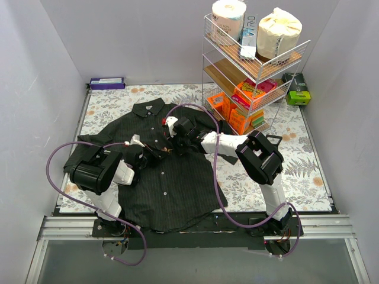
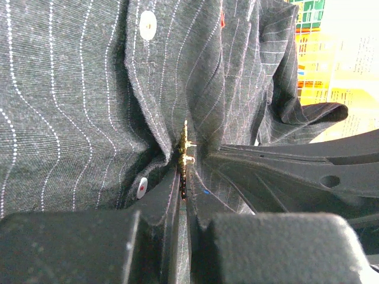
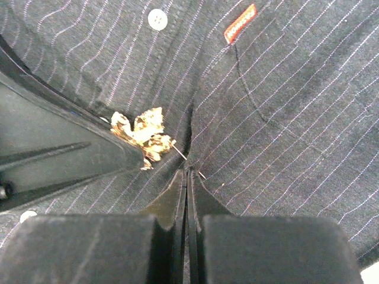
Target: Pin the brooch onto the clothing
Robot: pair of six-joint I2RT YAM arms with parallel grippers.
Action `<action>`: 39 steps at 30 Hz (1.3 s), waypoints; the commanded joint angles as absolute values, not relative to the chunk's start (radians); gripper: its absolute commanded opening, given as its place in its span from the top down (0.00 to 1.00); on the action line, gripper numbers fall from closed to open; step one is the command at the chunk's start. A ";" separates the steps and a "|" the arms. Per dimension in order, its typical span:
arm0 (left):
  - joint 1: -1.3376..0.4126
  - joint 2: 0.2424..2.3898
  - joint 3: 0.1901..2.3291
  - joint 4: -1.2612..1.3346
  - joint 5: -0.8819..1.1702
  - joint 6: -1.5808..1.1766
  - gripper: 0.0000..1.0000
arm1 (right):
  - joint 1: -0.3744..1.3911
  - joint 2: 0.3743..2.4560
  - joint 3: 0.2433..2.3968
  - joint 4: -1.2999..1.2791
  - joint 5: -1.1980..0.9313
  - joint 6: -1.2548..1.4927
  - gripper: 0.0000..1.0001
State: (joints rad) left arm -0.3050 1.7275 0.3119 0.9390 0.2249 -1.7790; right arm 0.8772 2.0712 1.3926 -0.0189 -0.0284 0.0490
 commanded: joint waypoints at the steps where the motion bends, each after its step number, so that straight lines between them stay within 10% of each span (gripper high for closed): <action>1: -0.339 1.746 0.328 0.908 0.242 -1.781 1.00 | 0.894 2.068 1.436 0.023 -0.087 0.064 0.99; 14: -0.347 1.720 0.324 0.891 0.241 -1.758 1.00 | 0.893 2.022 1.437 0.002 -0.068 0.066 0.99; 23: -0.345 1.733 0.311 0.969 0.328 -1.723 1.00 | 0.804 1.878 1.393 -0.052 -0.098 0.129 0.52; 39: -0.345 1.799 0.296 1.141 0.397 -1.750 1.00 | 0.699 1.897 1.261 -0.009 -0.118 0.249 0.50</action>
State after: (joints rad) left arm -0.3378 1.8011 0.3038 1.0908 0.3599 -1.7527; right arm 0.7166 1.8915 1.2861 -0.0525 -0.0982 0.2111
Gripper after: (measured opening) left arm 0.030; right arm 0.503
